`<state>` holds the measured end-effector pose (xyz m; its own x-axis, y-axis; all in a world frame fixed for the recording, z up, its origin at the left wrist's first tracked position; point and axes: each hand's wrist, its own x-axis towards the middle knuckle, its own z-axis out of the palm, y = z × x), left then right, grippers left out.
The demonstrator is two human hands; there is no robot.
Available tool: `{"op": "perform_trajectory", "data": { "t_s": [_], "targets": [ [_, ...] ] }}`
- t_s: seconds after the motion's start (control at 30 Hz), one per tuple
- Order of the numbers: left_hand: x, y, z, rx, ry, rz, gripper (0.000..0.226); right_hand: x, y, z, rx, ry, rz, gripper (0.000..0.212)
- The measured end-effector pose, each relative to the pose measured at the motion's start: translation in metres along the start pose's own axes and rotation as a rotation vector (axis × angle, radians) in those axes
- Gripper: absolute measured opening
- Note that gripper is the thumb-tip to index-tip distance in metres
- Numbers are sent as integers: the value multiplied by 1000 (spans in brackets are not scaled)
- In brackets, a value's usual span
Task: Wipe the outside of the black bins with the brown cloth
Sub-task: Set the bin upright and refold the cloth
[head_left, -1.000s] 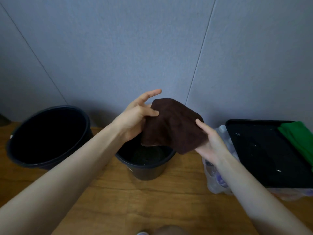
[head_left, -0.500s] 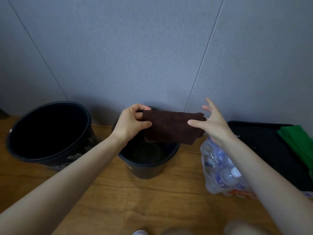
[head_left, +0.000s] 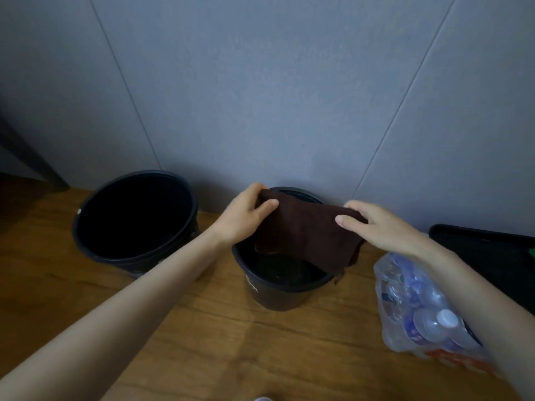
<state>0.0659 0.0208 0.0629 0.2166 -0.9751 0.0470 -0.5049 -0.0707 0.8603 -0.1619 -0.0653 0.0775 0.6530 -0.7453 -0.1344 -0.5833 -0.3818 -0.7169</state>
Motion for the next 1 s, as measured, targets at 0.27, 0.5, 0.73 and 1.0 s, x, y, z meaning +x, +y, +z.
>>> {"op": "perform_trajectory", "data": {
  "t_s": [0.27,0.5,0.73,1.0],
  "targets": [
    [-5,-11,-17,-119,-35,38,8,14,-46,43,335,-438,199,53],
    [-12,-64,-55,-68,156,-61,17,27,-48,90,344,-301,283,20],
    [-38,-141,-75,663,49,-335,61,25,-35,136,-56,-315,219,33],
    [-45,-171,-72,801,-29,-394,28,22,-40,166,-598,-92,36,32]
  ]
}}
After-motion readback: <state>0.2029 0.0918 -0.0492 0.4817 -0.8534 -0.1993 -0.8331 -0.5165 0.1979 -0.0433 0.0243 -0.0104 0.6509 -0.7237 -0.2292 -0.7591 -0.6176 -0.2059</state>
